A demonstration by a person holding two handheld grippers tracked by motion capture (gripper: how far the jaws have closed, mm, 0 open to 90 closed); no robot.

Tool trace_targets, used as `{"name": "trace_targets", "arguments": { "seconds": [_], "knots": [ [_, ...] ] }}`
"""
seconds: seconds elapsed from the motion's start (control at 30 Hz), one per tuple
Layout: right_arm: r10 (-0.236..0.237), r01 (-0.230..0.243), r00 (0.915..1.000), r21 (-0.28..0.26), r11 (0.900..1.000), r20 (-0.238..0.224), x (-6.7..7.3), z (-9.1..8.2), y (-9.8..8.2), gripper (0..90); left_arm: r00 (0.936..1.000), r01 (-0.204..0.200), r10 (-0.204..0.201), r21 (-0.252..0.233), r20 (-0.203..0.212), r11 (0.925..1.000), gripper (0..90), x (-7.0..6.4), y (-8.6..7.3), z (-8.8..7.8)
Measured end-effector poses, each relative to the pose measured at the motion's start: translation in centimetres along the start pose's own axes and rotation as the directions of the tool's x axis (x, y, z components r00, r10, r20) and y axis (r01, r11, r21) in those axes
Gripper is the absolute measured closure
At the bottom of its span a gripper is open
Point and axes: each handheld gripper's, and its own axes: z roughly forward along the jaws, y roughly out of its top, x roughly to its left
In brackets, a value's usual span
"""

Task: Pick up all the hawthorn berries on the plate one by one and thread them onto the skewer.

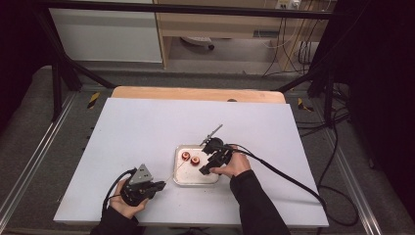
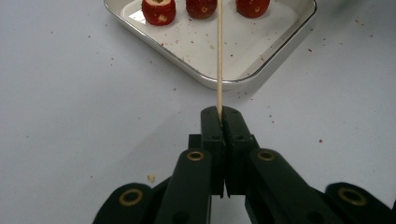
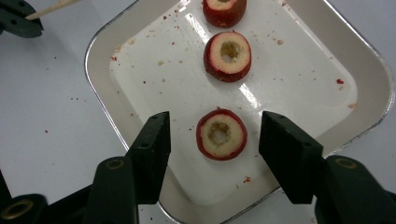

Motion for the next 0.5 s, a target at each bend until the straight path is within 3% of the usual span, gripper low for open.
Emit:
{"name": "trace_targets", "arguments": {
  "seconds": [0.27,0.5],
  "knots": [
    [-0.006,0.007,0.9998,0.049,0.999,-0.017,-0.5,1.0,0.1,56.1,1.0000,0.001,-0.001,0.003,0.004,1.0000,88.5,0.0,0.0,0.1],
    [-0.009,0.011,0.9997,0.073,0.997,-0.022,-0.8,1.4,0.2,59.4,1.0000,0.001,-0.001,0.006,0.006,1.0000,88.5,0.1,0.0,0.1]
  ]
}}
